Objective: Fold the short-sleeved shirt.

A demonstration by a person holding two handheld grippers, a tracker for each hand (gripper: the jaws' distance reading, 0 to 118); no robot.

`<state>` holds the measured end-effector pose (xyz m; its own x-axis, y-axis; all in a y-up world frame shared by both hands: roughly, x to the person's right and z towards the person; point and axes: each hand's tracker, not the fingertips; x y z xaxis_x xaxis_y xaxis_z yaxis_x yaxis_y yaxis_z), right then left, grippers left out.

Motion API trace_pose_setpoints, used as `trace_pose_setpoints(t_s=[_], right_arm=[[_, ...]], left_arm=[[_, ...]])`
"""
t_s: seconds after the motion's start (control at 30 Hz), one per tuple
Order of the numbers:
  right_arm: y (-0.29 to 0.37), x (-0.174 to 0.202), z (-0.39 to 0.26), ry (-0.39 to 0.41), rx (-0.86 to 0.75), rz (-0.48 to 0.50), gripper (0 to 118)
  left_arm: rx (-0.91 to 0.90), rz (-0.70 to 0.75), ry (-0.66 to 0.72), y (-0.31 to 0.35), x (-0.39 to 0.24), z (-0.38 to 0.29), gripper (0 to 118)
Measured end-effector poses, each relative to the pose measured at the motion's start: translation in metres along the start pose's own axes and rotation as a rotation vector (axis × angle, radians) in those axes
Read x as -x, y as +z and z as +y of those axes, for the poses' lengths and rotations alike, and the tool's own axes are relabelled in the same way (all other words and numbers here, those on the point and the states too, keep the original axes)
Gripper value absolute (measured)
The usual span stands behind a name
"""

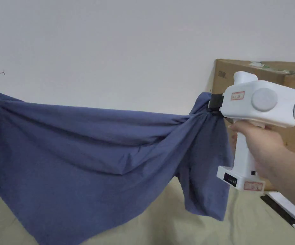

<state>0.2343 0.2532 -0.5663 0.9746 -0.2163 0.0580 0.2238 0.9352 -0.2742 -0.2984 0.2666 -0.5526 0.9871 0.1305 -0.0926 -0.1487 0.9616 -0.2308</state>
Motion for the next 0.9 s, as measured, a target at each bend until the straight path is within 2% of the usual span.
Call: trace_pose_setpoints(t_s=[0.13, 0.2, 0.3, 0.37, 0.4, 0.47, 0.53, 0.6, 0.7, 0.8, 0.83, 0.9], right_arm=[[-0.027, -0.015, -0.085, 0.039, 0.132, -0.002, 14], [-0.029, -0.026, -0.143, 0.066, 0.276, -0.005, 14], [-0.022, -0.047, -0.241, 0.096, 0.539, -0.037, 14], [-0.005, -0.061, -0.291, 0.119, 0.687, -0.032, 14], [0.01, -0.066, -0.305, 0.132, 0.685, -0.021, 14], [0.05, -0.073, -0.319, 0.113, 0.665, 0.063, 14], [0.079, -0.08, -0.32, 0.126, 0.649, 0.118, 14], [0.11, -0.09, -0.317, 0.132, 0.661, 0.104, 14], [0.148, -0.109, -0.313, 0.102, 0.686, 0.12, 14], [0.176, -0.12, -0.316, 0.066, 0.762, 0.168, 14], [0.192, -0.105, -0.308, 0.084, 0.753, 0.153, 14], [0.199, -0.103, -0.311, 0.096, 0.776, 0.085, 14]], left_arm=[[0.176, -0.03, 0.003, -0.016, 0.016, -0.076, 3], [0.286, -0.062, 0.068, -0.017, 0.026, -0.128, 3], [0.512, -0.03, 0.174, -0.011, 0.044, -0.22, 3], [0.642, -0.028, 0.101, 0.0, 0.059, -0.273, 3], [0.666, -0.043, 0.059, 0.013, 0.06, -0.289, 3], [0.664, -0.082, 0.044, 0.051, 0.061, -0.301, 3], [0.67, -0.109, 0.141, 0.08, 0.076, -0.306, 3], [0.687, -0.068, 0.209, 0.107, 0.096, -0.314, 3], [0.669, -0.07, 0.165, 0.143, 0.114, -0.311, 3], [0.697, -0.096, 0.11, 0.168, 0.104, -0.305, 3], [0.706, -0.1, 0.097, 0.174, 0.101, -0.305, 3], [0.722, -0.112, 0.084, 0.187, 0.082, -0.303, 3]])
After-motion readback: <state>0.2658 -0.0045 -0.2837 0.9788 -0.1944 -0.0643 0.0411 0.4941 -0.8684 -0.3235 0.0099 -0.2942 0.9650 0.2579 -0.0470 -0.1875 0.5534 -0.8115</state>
